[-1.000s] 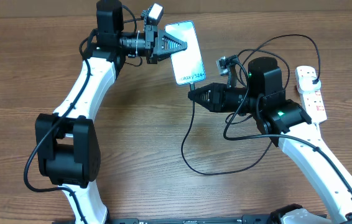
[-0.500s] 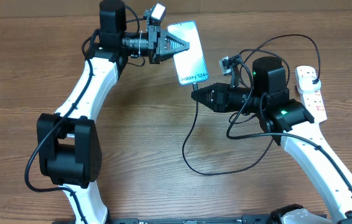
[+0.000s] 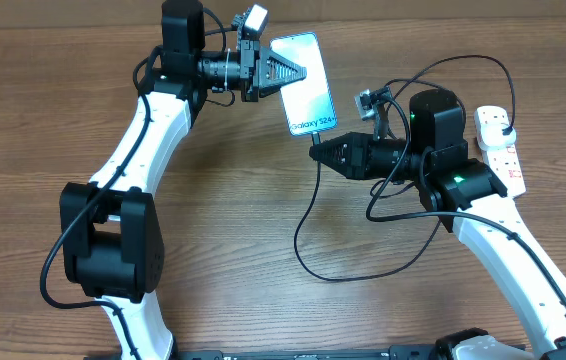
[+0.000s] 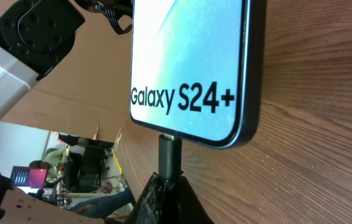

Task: Plug charger to phone and switch on socket
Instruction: 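Push the plug up into the phone's port with the right gripper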

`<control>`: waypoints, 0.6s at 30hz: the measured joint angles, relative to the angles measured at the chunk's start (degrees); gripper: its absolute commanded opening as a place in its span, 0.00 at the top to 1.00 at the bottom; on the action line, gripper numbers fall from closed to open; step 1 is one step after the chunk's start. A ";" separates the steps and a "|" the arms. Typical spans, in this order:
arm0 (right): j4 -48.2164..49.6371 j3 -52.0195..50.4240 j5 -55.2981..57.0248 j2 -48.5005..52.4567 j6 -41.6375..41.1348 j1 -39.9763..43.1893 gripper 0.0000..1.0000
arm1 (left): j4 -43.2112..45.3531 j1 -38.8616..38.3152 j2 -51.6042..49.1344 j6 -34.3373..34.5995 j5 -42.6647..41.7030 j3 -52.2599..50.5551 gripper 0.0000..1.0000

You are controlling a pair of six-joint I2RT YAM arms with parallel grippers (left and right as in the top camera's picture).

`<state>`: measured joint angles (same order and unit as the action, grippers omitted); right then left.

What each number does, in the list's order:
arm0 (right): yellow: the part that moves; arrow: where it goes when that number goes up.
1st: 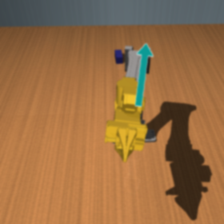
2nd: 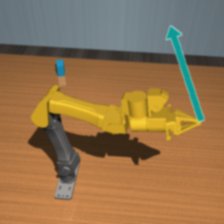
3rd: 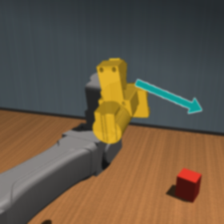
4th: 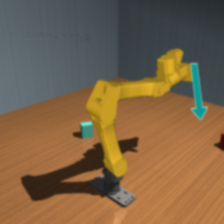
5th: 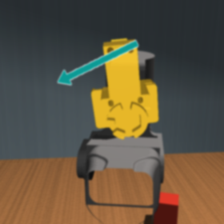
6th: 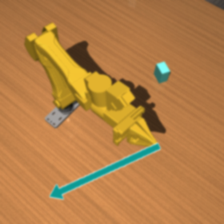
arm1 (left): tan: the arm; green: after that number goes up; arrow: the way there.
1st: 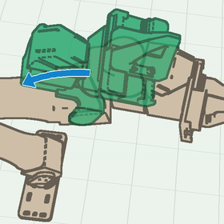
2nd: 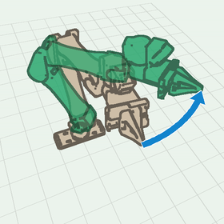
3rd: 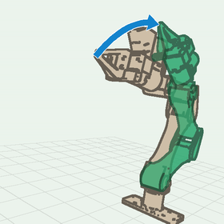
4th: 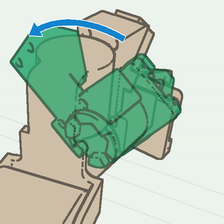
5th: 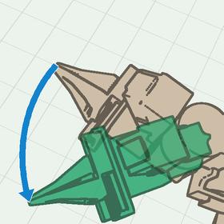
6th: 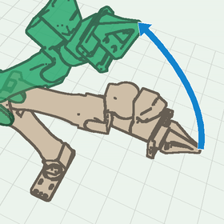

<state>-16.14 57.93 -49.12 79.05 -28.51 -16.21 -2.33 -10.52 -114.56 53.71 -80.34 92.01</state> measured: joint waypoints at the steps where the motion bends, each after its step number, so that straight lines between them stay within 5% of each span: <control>1: -0.02 0.00 -0.04 0.00 0.02 0.00 0.96 | -0.44 0.00 0.00 -0.17 0.04 0.04 0.96; 6: -0.28 0.00 -0.20 0.00 0.00 0.00 0.95 | -2.60 0.00 0.00 -1.60 0.28 0.31 0.96; 18: -2.43 0.98 2.12 0.11 0.00 1.03 0.57 | -3.91 -1.46 0.00 -4.44 -3.30 0.02 0.96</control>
<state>-18.57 58.92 -47.00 79.15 -28.51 -15.18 -6.24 -11.99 -114.56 49.28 -83.64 92.03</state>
